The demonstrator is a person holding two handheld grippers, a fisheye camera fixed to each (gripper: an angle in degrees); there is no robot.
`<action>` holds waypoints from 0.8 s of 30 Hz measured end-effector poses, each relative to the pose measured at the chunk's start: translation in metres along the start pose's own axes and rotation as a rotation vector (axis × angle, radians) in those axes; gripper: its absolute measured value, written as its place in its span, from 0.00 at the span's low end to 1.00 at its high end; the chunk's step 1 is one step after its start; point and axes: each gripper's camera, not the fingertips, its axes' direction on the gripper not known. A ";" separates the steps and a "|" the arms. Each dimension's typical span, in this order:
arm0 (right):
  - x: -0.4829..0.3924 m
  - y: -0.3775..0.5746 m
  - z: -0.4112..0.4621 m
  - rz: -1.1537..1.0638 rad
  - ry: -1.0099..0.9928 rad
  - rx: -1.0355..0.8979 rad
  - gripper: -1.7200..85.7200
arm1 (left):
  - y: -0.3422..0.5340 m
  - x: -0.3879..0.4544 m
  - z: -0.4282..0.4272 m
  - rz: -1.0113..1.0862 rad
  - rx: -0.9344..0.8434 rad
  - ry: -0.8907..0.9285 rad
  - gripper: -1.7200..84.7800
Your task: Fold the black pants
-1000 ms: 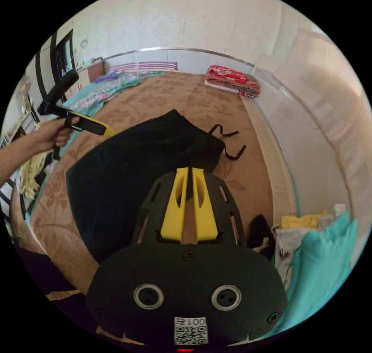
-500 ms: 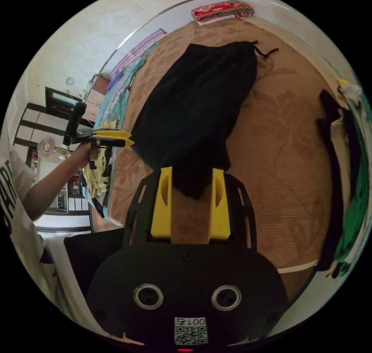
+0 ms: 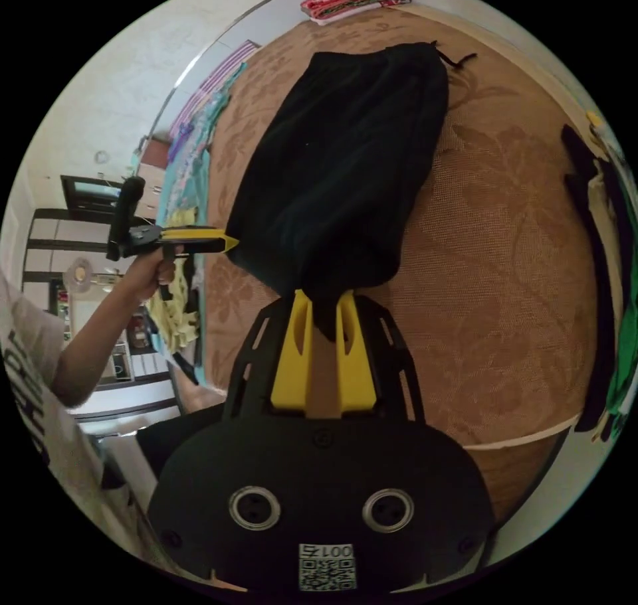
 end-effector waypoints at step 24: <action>0.183 -0.092 -0.104 0.048 -0.246 0.366 0.08 | -0.215 -0.045 -0.141 0.191 -0.048 0.375 0.09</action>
